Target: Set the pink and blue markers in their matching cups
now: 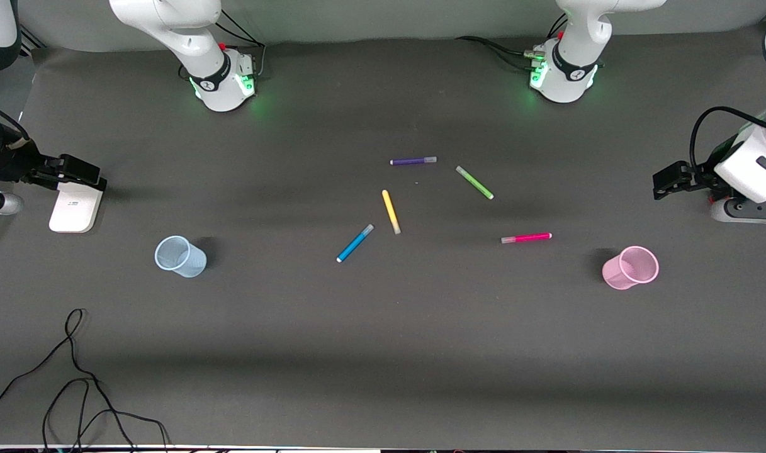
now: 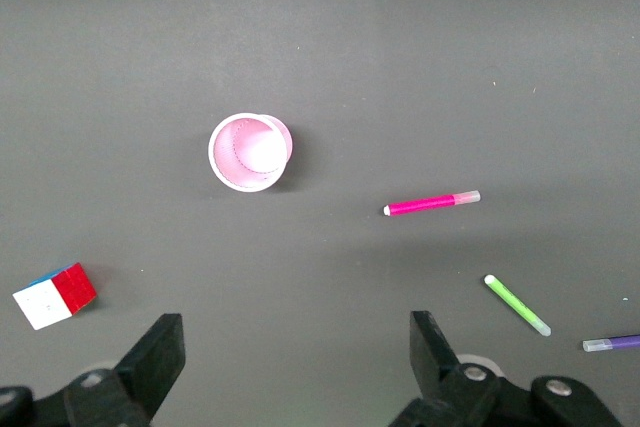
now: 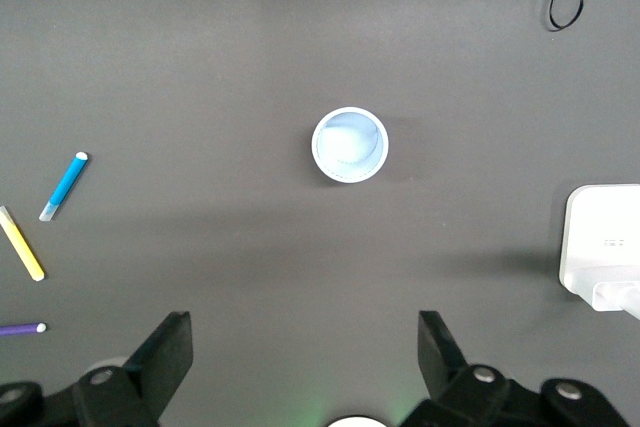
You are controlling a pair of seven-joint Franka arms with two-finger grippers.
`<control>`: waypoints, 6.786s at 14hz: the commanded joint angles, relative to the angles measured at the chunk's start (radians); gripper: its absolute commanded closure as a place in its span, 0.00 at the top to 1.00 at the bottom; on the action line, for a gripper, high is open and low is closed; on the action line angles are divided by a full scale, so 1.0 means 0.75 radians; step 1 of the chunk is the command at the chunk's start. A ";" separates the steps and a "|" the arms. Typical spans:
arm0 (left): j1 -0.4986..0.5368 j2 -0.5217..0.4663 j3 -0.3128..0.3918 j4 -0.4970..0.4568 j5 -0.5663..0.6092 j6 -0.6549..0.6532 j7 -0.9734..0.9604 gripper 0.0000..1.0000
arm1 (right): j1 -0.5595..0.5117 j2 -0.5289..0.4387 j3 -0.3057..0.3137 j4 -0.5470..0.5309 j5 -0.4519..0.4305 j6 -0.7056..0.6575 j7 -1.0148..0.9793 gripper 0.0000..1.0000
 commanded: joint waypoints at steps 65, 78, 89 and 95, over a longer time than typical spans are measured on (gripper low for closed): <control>-0.045 0.531 -0.278 -0.837 0.321 1.497 -2.842 0.14 | 0.765 1.209 0.014 0.429 0.169 0.605 1.731 0.80; -0.037 0.464 -0.291 -0.475 0.319 0.984 -2.826 0.00 | 0.748 1.146 0.005 0.437 0.165 0.556 1.723 0.00; -0.031 0.303 -0.287 0.141 0.033 0.097 -2.489 0.00 | 0.413 0.745 -0.052 0.490 -0.194 -0.141 1.516 0.00; 0.136 0.215 -0.285 0.141 0.031 -0.024 -1.843 0.00 | 0.345 0.790 -0.130 0.464 -0.569 -0.068 1.506 0.00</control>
